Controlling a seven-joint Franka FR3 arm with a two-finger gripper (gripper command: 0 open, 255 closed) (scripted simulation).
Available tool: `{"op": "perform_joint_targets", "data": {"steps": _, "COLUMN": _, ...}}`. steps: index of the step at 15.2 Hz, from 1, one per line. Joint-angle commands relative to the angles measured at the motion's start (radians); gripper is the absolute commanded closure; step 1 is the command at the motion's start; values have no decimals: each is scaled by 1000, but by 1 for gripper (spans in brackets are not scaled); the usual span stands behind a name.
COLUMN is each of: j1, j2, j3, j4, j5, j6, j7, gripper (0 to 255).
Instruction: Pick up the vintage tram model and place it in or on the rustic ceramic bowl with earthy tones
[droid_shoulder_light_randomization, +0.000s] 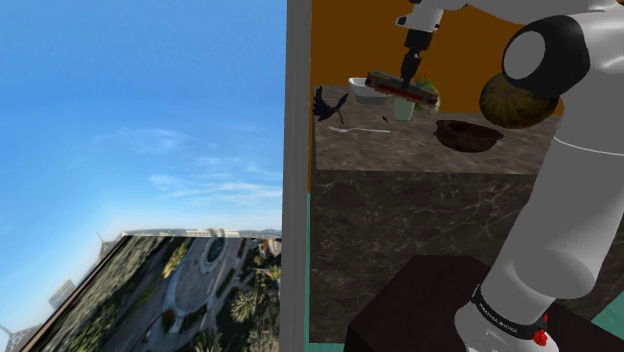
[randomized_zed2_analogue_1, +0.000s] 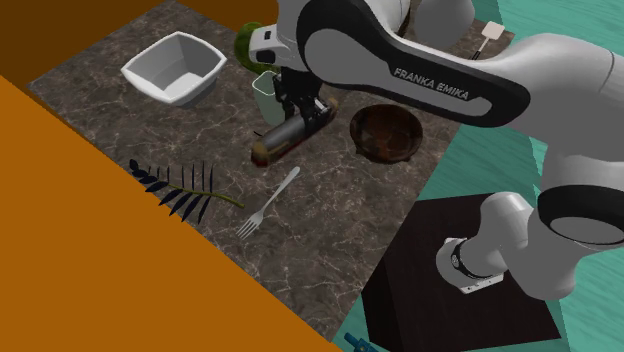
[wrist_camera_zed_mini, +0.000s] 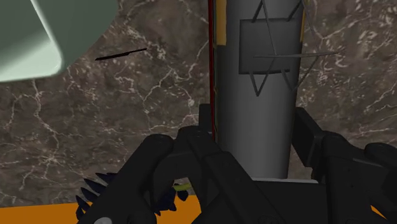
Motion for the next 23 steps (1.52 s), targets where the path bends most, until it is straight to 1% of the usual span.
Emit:
{"op": "perform_joint_targets", "data": {"steps": 1, "j1": -10, "j2": 20, "j3": -4, "j4": 52, "j5": 15, "j6": -37, "j7": -4, "gripper": 255}}
{"op": "perform_joint_targets", "data": {"steps": 7, "j1": -54, "j2": 90, "j3": -16, "j4": 217, "j5": 69, "j6": -151, "j7": -18, "gripper": 255}}
{"op": "perform_joint_targets", "data": {"steps": 8, "j1": -57, "j2": 93, "j3": -16, "j4": 224, "j5": 71, "j6": -156, "j7": -18, "gripper": 255}}
{"op": "perform_joint_targets", "data": {"steps": 11, "j1": -5, "j2": -58, "j3": -16, "j4": 63, "j5": -34, "j6": -110, "j7": -11, "gripper": 255}}
{"op": "perform_joint_targets", "data": {"steps": 14, "j1": 12, "j2": -195, "j3": 0, "j4": -62, "j5": -127, "j6": -86, "j7": 2, "gripper": 255}}
{"op": "perform_joint_targets", "data": {"steps": 18, "j1": -3, "j2": -357, "j3": 32, "j4": -192, "j5": -227, "j6": -82, "j7": 13, "gripper": 255}}
{"op": "perform_joint_targets", "data": {"steps": 23, "j1": -52, "j2": -527, "j3": 66, "j4": -312, "j5": -320, "j6": -106, "j7": 3, "gripper": 255}}
